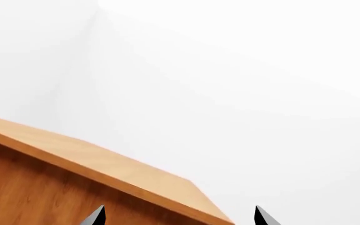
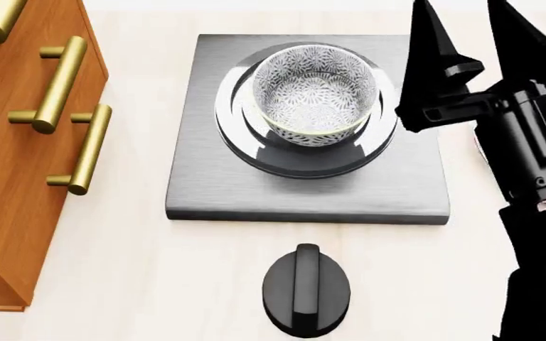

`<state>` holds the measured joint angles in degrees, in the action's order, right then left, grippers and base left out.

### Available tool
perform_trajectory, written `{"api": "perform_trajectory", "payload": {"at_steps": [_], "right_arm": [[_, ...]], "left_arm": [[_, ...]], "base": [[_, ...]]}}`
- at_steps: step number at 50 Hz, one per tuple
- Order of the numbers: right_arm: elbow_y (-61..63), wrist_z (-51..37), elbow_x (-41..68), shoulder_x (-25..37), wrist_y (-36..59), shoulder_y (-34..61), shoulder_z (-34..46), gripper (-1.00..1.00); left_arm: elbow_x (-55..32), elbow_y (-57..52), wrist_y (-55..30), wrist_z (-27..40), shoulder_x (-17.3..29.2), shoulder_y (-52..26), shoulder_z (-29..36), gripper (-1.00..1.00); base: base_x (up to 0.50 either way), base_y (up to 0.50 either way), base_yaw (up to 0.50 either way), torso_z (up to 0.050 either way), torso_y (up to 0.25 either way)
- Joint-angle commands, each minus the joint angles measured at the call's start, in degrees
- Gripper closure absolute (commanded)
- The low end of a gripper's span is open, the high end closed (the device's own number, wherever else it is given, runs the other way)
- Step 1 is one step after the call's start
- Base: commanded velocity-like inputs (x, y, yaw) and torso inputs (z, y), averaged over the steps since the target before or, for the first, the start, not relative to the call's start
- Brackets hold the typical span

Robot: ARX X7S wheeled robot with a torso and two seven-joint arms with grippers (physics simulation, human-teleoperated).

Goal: Put the bowl on the stove.

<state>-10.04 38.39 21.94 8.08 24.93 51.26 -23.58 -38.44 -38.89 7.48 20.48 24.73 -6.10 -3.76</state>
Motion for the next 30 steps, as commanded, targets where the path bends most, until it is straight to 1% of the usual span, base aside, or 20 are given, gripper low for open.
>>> {"api": "perform_trajectory", "payload": {"at_steps": [1,8,11,16,19,26,30], "right_arm": [[20.42,-4.39,3.07,-0.34,6.64,-11.32,-7.25,-1.00],[29.31,-5.32,6.13,0.97,9.10,-15.51,-11.02,-1.00],[33.40,-6.40,7.73,1.49,10.73,-17.92,-13.88,-1.00],[37.55,-7.45,9.18,2.04,12.10,-20.39,-16.55,-1.00],[42.31,-9.33,11.17,2.58,13.36,-22.79,-21.72,-1.00],[49.29,-11.76,17.15,4.74,17.70,-25.55,-30.02,-1.00],[50.83,-12.45,19.35,5.28,18.46,-25.50,-31.97,-1.00]], "left_arm": [[2.41,-0.15,-0.08,-0.20,-0.57,-0.11,-0.71,-1.00],[2.57,-0.05,0.19,-0.39,-0.66,0.13,-0.43,-1.00],[2.56,-0.02,0.22,-0.36,-0.65,0.08,-0.41,-1.00],[2.76,-0.03,0.32,-0.41,-0.77,0.18,-0.07,-1.00],[2.77,0.07,0.41,-0.52,-0.82,0.20,0.09,-1.00],[2.85,-0.22,0.37,-0.45,-0.88,0.42,0.51,-1.00],[2.82,-0.43,0.32,-0.39,-0.79,0.39,0.61,-1.00]], "base": [[0.00,0.00,0.00,0.000,0.000],[0.00,0.00,0.00,0.000,0.000],[0.00,0.00,0.00,0.000,0.000],[0.00,0.00,0.00,0.000,0.000],[0.00,0.00,0.00,0.000,0.000],[0.00,0.00,0.00,0.000,0.000],[0.00,0.00,0.00,0.000,0.000]]}}
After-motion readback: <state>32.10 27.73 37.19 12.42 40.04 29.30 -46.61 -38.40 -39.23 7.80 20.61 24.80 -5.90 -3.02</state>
